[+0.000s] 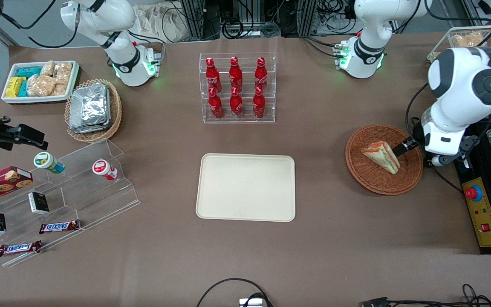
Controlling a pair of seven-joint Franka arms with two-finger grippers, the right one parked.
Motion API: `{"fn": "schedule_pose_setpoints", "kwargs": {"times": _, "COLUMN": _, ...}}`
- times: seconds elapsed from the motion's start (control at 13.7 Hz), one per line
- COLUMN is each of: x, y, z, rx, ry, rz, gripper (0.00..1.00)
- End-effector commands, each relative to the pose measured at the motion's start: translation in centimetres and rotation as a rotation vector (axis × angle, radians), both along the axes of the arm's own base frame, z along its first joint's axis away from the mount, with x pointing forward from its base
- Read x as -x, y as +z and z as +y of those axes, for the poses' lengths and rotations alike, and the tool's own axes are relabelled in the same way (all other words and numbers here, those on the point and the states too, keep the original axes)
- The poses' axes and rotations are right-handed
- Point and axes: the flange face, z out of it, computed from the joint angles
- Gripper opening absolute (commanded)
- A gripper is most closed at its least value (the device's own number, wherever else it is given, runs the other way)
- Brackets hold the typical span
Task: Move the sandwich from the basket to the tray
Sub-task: 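Move the left gripper over the sandwich in the wicker basket, then lower the open left gripper around the sandwich in the basket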
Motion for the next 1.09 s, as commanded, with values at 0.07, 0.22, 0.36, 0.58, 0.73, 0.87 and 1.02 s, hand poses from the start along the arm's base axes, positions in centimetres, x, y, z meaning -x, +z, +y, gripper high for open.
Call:
{"fn": "schedule_pose_setpoints", "kwargs": {"times": 0.07, "x": 3.0, "y": -3.1, "z": -0.2, "rx": -0.032, "ry": 0.077, "rz": -0.067, "gripper": 1.0}}
{"fn": "schedule_pose_setpoints", "kwargs": {"times": 0.22, "x": 4.2, "y": -5.7, "z": -0.2, "rx": -0.024, "ry": 0.109, "rz": -0.086, "gripper": 1.0}}
{"fn": "schedule_pose_setpoints", "kwargs": {"times": 0.36, "x": 5.0, "y": -7.2, "z": -0.2, "rx": -0.017, "ry": 0.111, "rz": -0.096, "gripper": 1.0}}
{"fn": "schedule_pose_setpoints", "kwargs": {"times": 0.58, "x": 4.9, "y": -8.4, "z": 0.0, "rx": -0.01, "ry": 0.131, "rz": -0.111, "gripper": 1.0}}
{"fn": "schedule_pose_setpoints", "kwargs": {"times": 0.73, "x": 5.2, "y": -9.6, "z": 0.0, "rx": -0.005, "ry": 0.141, "rz": -0.114, "gripper": 1.0}}
{"fn": "schedule_pose_setpoints", "kwargs": {"times": 0.87, "x": 5.5, "y": -11.1, "z": 0.0, "rx": 0.003, "ry": 0.149, "rz": -0.121, "gripper": 1.0}}
{"fn": "schedule_pose_setpoints", "kwargs": {"times": 1.02, "x": 5.5, "y": -12.4, "z": 0.0, "rx": 0.01, "ry": 0.15, "rz": -0.128, "gripper": 1.0}}
